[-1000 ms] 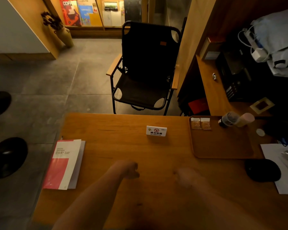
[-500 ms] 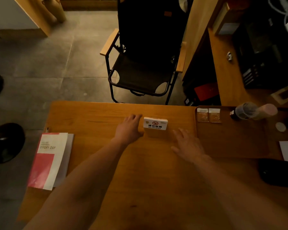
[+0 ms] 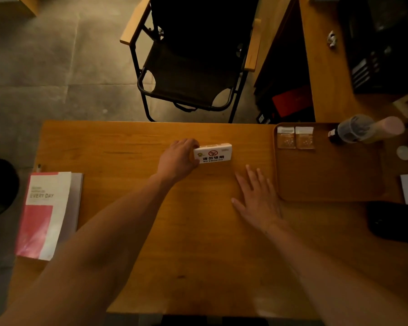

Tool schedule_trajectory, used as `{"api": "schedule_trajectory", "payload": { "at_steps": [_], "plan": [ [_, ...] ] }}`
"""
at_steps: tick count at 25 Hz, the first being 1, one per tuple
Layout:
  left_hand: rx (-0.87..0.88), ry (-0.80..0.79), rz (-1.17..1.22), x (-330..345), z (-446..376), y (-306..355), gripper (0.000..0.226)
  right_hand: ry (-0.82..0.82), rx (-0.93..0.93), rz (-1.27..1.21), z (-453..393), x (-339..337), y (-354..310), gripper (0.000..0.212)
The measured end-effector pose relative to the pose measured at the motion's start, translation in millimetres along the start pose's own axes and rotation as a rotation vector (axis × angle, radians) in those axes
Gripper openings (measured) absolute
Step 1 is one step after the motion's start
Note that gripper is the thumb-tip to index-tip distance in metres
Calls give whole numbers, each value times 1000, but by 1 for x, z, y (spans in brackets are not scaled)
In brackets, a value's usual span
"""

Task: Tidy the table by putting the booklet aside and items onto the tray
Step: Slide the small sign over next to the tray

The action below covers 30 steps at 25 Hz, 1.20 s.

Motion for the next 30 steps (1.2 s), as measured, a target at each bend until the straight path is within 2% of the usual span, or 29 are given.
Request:
{"api": "schedule_trajectory", "payload": {
  "at_steps": [6,10,17,22,30],
  "plan": [
    [-14,-5,107,7,9,1,37,73,-8,17,23,20,5,74],
    [-4,-34,245,21,27,10,36,178,-63,30,44,32,8,68],
    [59,-55,305,46,53,58,35,254,-56,34,86,53,28,65],
    [124,-91,286,57,60,106,37,283,53,-1,112,62,50,61],
    [225,-128,229,78,62,167,40,317,365,-57,146,65,91,69]
  ]
}}
Point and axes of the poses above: each hand's wrist, its own z-axis away from the middle knuckle, its own x-axis out of the palm, y = z × x, the point moved 10 cm from there along -z, towards the middle knuckle, and after that the axes turned 13 degrees about -x, right-handed, at the moved point
